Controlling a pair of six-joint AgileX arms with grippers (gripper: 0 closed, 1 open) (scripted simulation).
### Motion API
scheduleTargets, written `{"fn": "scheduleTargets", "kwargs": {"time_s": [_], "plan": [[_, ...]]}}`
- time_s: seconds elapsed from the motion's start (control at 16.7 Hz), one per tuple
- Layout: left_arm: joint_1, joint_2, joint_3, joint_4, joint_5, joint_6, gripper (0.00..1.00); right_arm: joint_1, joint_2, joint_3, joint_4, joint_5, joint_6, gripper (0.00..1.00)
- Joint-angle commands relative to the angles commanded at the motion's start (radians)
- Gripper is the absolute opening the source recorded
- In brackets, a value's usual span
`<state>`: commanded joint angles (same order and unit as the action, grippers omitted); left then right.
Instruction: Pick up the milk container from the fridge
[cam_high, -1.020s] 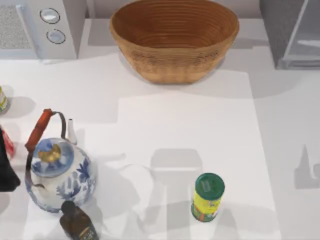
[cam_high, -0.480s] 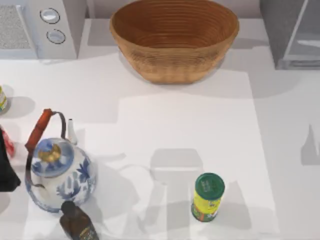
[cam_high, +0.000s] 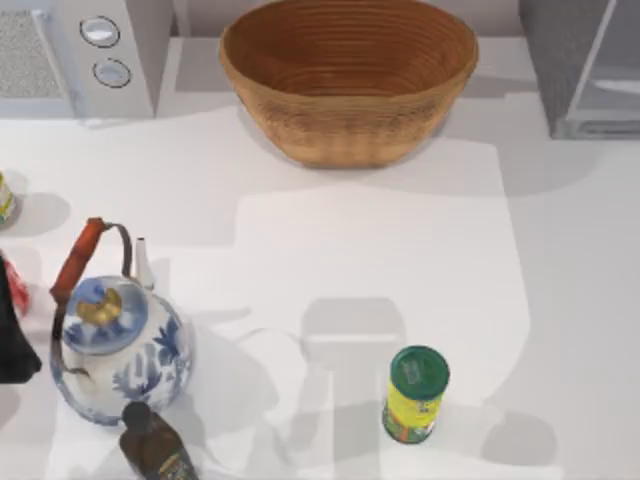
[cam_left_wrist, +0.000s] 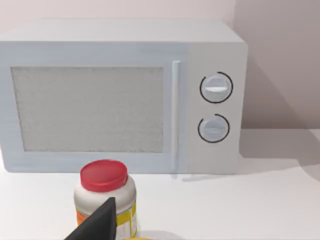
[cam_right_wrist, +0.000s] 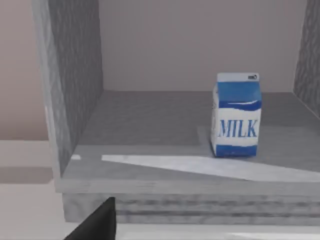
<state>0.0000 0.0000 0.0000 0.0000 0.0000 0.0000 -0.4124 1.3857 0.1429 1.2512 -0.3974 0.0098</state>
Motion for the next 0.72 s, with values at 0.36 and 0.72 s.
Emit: {"fn": "scheduleTargets", "kwargs": {"time_s": [0.36,0.72], "plan": [[0.000,0.000,0.000,0.000,0.000,0.000,1.00,-0.099,0.336,0.034,0.300,-0.095,0.007,1.00],[0.000,0.000,0.000,0.000,0.000,0.000,1.00,-0.121,0.408,0.041,0.367,-0.117,0.008,1.00]]}}
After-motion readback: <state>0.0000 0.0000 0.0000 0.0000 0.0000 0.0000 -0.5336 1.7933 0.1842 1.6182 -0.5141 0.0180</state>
